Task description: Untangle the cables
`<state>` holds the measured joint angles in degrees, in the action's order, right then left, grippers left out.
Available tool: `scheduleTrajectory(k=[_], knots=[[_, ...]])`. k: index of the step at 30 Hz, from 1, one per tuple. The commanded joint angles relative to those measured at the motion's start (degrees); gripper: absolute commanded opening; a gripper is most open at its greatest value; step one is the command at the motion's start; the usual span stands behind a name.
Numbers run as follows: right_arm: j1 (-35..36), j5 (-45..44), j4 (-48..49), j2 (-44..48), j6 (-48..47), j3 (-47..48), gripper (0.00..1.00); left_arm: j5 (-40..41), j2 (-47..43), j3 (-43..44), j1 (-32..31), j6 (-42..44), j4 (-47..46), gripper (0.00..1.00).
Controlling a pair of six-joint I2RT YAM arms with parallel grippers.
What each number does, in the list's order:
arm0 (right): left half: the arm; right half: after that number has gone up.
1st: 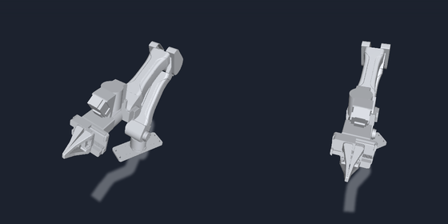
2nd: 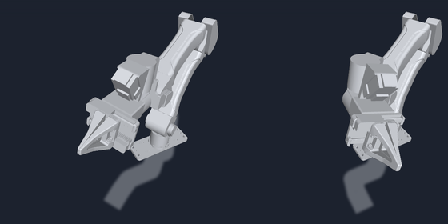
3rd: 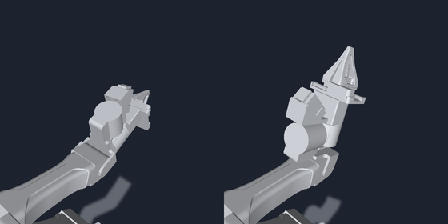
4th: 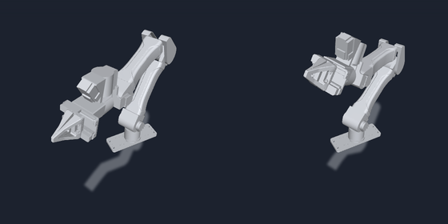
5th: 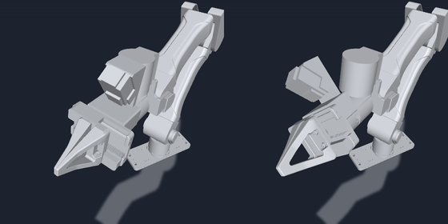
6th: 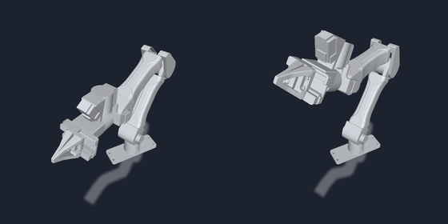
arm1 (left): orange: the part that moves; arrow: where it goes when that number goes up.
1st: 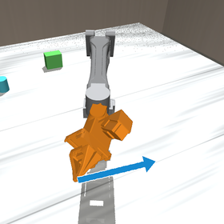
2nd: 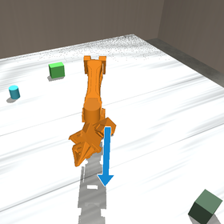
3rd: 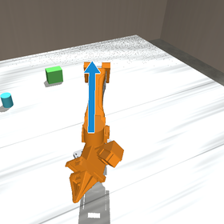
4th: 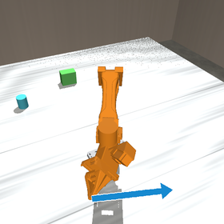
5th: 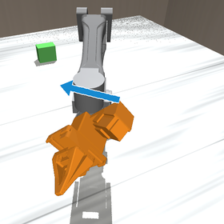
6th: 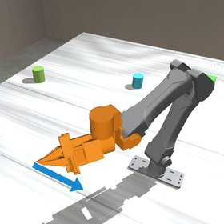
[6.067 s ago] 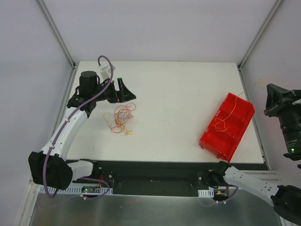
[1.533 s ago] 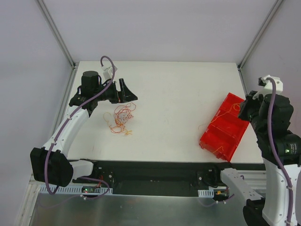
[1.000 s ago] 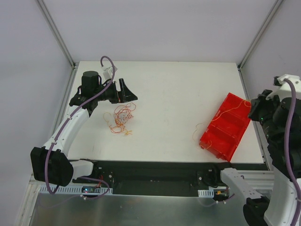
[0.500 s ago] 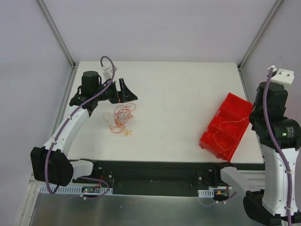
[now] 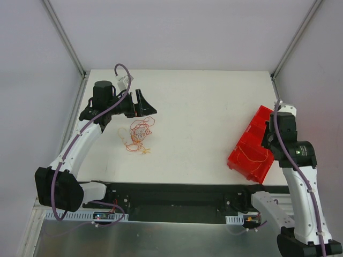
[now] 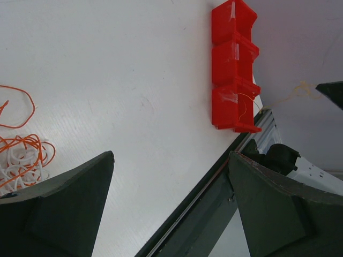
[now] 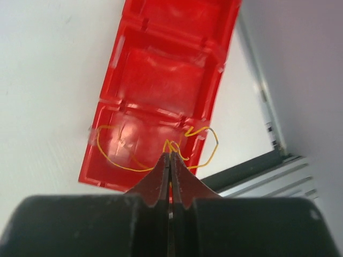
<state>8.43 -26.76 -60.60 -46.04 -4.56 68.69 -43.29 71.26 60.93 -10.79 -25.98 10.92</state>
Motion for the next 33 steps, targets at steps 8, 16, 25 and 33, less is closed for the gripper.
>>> scheduleTrajectory(k=[8,16,25,33], knots=[[-0.43,18.76,16.28,-6.33,13.86,-20.68,0.01,-1.10,-0.34,-0.55,0.33,0.58,-2.22,0.87],[-1.75,19.56,25.89,-16.44,13.88,-28.35,0.04,-0.66,0.01,-0.72,0.33,0.75,-2.22,0.87],[-1.75,16.57,15.70,-5.12,10.71,-22.64,0.46,1.01,0.80,-0.37,0.33,1.81,-1.87,0.87],[-1.75,26.12,20.24,-5.01,10.36,-21.66,0.56,5.92,0.19,0.08,0.33,2.43,2.70,0.87]])
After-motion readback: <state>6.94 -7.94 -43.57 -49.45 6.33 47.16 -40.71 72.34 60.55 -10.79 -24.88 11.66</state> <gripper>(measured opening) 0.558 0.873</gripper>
